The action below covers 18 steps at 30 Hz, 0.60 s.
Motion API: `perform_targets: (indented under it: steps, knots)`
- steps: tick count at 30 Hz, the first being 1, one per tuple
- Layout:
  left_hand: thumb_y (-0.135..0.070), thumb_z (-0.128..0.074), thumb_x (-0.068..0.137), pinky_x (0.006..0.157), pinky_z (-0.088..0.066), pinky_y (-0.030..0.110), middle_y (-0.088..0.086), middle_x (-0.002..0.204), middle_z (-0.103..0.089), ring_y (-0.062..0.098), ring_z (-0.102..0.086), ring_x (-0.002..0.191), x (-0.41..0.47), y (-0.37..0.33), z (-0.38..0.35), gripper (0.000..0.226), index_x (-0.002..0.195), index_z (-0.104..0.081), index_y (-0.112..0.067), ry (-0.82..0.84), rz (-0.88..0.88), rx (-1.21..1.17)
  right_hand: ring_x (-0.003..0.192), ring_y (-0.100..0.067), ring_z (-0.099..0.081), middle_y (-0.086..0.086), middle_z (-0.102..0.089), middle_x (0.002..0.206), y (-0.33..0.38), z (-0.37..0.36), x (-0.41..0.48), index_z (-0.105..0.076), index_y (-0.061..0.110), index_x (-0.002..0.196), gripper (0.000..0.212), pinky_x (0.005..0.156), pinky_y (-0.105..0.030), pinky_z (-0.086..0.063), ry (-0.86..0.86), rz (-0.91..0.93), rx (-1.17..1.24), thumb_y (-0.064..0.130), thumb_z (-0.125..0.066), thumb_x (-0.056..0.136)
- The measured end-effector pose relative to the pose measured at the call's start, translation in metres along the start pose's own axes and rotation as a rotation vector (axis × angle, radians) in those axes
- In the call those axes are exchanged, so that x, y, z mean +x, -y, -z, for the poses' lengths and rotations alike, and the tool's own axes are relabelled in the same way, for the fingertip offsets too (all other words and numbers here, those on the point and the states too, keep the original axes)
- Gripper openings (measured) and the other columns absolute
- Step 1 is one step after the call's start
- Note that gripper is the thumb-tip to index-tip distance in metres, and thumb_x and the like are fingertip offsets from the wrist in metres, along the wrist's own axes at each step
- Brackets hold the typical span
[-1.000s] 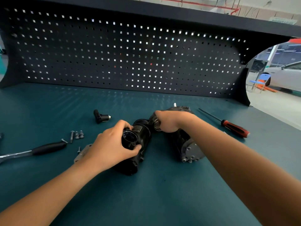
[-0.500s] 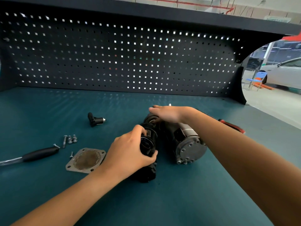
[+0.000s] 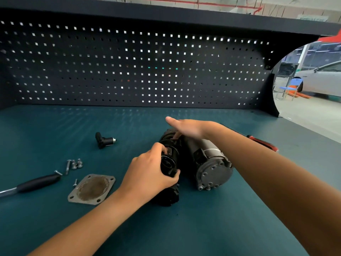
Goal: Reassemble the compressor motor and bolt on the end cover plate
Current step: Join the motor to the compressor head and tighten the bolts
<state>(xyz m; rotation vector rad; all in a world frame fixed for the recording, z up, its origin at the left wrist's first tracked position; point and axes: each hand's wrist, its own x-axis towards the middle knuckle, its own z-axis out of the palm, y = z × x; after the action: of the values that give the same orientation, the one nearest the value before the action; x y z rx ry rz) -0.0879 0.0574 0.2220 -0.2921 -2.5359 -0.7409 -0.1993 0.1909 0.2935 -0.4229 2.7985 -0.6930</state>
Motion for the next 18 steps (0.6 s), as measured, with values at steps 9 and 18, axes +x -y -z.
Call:
perform_targets:
  steps: [9,18]
  knots:
    - [-0.044,-0.070,0.070,0.075,-0.036,0.019,-0.011,0.112,-0.064,0.015,-0.061,0.099,0.004,-0.008,-0.007,0.045,0.097,-0.037,-0.029,0.000,-0.007,-0.033,0.131,-0.028,-0.038,-0.007,-0.049,0.138,-0.053,0.003,0.010,-0.053,0.017,0.128,0.044,0.112,-0.051,-0.020,-0.389,-0.018,0.092,0.038,-0.026,0.101]
    - [-0.043,-0.070,0.071,0.075,-0.028,0.012,-0.013,0.121,-0.057,0.010,-0.056,0.110,0.000,-0.006,-0.015,0.047,0.105,-0.045,-0.022,-0.045,0.045,-0.071,0.127,-0.025,-0.043,-0.001,-0.054,0.134,-0.062,-0.003,0.007,-0.059,0.022,0.124,0.033,0.108,-0.049,-0.029,-0.403,0.044,-0.027,0.029,-0.046,0.094]
